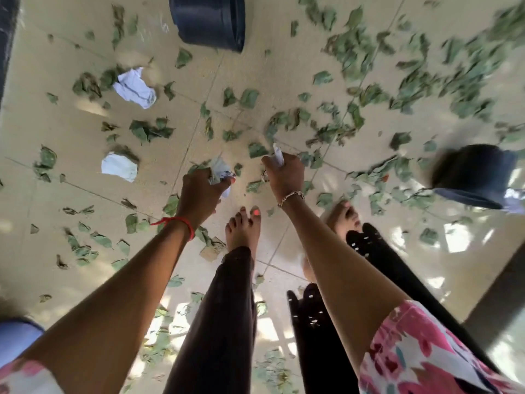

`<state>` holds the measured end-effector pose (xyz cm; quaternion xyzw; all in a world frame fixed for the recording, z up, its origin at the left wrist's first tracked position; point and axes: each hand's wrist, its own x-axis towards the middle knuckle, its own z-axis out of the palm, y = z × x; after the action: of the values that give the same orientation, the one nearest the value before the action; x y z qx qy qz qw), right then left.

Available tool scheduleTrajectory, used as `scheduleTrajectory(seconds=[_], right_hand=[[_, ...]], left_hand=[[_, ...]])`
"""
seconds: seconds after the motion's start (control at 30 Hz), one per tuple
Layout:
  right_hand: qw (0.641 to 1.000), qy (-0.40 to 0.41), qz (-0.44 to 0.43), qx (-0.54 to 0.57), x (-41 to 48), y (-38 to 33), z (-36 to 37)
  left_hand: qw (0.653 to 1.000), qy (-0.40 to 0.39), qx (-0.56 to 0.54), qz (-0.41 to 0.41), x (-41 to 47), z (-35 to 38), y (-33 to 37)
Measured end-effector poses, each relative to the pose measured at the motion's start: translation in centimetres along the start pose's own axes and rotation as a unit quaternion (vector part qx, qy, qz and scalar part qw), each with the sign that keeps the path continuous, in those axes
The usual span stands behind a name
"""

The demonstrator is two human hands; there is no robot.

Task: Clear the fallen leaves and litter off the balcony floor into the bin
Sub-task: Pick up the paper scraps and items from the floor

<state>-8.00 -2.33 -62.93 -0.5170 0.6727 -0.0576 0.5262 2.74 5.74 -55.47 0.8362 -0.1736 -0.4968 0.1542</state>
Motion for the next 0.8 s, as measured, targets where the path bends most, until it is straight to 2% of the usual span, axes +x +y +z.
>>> scheduleTrajectory(seconds=[0.07, 0.17, 0.37, 0.47, 0.57, 0.73, 0.8], right_hand=[[0.998, 0.001, 0.012, 0.056, -1.1, -2.2, -2.5], [0.992, 0.011, 0.033, 0.121, -3.6, -6.8, -6.5], [0.98, -0.072, 0.041, 0.183, -12.8, -21.6, -16.2], [0.979, -0.1, -0.031, 0.173, -18.1, -29.9, -20.4], [0.981, -0.071, -0.088, 0.158, -23.2, -37.0, -23.4], [0.99, -0.074, -0.086, 0.083, -28.6, -40.7, -26.6], [0.985, -0.091, -0.102, 0.104, -30.5, -41.8, -27.3]], left_hand=[[0.999, 0.013, -0.014, 0.037, -1.1, -1.3, 2.3], [0.999, 0.02, -0.02, 0.04, -4.0, -4.3, 6.1], [0.996, 0.001, -0.025, 0.086, -14.7, -13.7, 17.7], [0.99, 0.017, -0.043, 0.136, -21.0, -19.7, 23.8], [0.98, 0.062, -0.081, 0.173, -26.7, -25.1, 27.9], [0.975, 0.108, -0.102, 0.167, -33.7, -29.4, 28.6], [0.972, 0.118, -0.115, 0.169, -35.7, -30.4, 28.4]])
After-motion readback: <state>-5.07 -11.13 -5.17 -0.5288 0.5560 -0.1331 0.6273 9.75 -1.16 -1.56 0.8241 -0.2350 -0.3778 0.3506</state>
